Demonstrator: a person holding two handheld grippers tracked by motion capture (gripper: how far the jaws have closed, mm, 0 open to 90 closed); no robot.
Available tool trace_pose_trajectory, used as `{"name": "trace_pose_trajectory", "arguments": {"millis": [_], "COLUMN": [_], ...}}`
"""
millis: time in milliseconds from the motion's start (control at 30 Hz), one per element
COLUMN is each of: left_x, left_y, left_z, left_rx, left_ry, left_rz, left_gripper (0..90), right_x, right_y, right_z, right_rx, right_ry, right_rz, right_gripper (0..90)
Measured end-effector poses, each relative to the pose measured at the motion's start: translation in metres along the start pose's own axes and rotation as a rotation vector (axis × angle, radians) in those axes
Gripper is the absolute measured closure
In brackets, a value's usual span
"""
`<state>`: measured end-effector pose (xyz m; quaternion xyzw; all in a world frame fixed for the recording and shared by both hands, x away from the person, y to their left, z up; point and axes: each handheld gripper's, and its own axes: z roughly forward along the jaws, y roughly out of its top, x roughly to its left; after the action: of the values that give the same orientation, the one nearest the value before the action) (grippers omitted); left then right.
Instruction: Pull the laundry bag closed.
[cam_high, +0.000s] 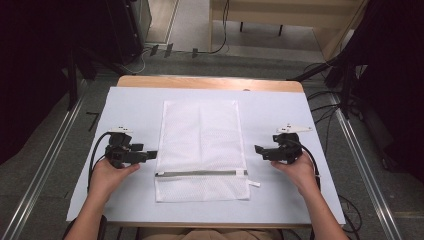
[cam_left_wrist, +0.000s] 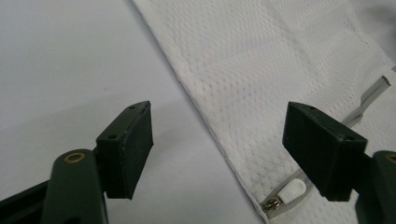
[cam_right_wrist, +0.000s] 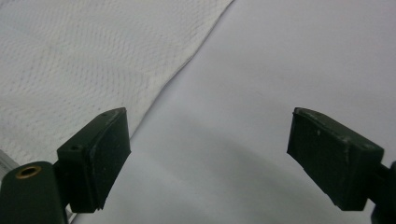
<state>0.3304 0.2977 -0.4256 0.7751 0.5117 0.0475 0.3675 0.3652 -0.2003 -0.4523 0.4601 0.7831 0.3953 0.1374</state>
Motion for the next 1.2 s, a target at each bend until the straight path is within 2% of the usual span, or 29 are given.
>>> {"name": "trace_pose_trajectory", "arguments": {"millis": [33, 67, 133, 167, 200, 300, 400, 433, 467, 533, 567, 633, 767, 833, 933, 1067, 1133, 1200], "left_x": [-0.001, -0.001, -0.001, -0.001, 0.001, 0.002, 0.005, 0.007, 0.007, 0.011, 0.013, 0.014, 0.014, 0.012, 0.01, 0.01, 0.009, 0.008], "left_y": [-0.001, -0.001, -0.002, -0.002, -0.002, -0.002, -0.002, -0.002, -0.002, -0.002, -0.002, -0.002, -0.003, -0.003, -0.002, -0.002, -0.002, -0.002], "left_z": [-0.003, -0.003, -0.005, -0.005, -0.007, -0.008, -0.01, -0.01, -0.01, -0.01, -0.01, -0.01, -0.01, -0.01, -0.011, -0.01, -0.011, -0.011], "left_rx": [-0.023, -0.023, -0.028, -0.022, -0.029, -0.039, -0.034, -0.034, -0.034, -0.01, 0.003, 0.01, 0.01, 0.01, -0.005, -0.013, -0.033, -0.032], "left_ry": [0.009, 0.009, -0.027, -0.025, -0.03, -0.035, -0.021, -0.017, -0.017, -0.019, -0.014, -0.006, -0.001, 0.003, -0.012, -0.032, -0.046, -0.042], "left_rz": [0.034, 0.034, 0.059, 0.057, 0.04, 0.027, 0.007, -0.019, -0.019, -0.053, -0.064, -0.054, -0.029, -0.019, -0.021, -0.021, -0.003, 0.009], "left_gripper": [43.9, 48.5, 52.0, 56.3, 57.0, 58.1, 57.2, 53.7, 51.1, 49.9, 46.5, 44.0, 38.2, 37.7, 37.0, 40.0, 40.8, 42.1], "right_x": [0.001, 0.001, 0.003, 0.004, 0.004, 0.006, 0.008, 0.009, 0.009, 0.01, 0.011, 0.013, 0.019, 0.021, 0.022, 0.023, 0.022, 0.021], "right_y": [0.0, 0.0, 0.0, 0.001, 0.002, 0.002, 0.002, 0.003, 0.003, 0.003, 0.003, 0.003, 0.004, 0.004, 0.005, 0.006, 0.006, 0.007], "right_z": [0.0, 0.0, 0.0, 0.001, 0.001, 0.002, 0.002, 0.001, 0.001, 0.001, 0.001, 0.003, 0.007, 0.006, 0.007, 0.005, 0.004, 0.004], "right_rx": [0.005, 0.005, 0.003, -0.006, -0.006, -0.005, 0.005, -0.001, -0.001, -0.006, -0.005, 0.004, 0.018, 0.029, 0.075, 0.058, 0.043, 0.038], "right_ry": [-0.002, -0.002, -0.001, 0.003, 0.005, 0.012, 0.018, 0.019, 0.019, 0.024, 0.03, 0.047, 0.041, 0.043, 0.052, 0.051, 0.067, 0.073], "right_rz": [-0.01, -0.01, -0.014, -0.003, -0.006, -0.017, -0.02, -0.022, -0.022, -0.023, -0.024, -0.033, -0.059, -0.056, -0.021, -0.029, -0.028, -0.025], "right_gripper": [14.4, 14.4, 13.9, 13.6, 13.7, 14.7, 17.4, 19.6, 19.6, 22.0, 22.7, 24.6, 26.2, 34.5, 38.2, 40.4, 47.2, 47.5]}}
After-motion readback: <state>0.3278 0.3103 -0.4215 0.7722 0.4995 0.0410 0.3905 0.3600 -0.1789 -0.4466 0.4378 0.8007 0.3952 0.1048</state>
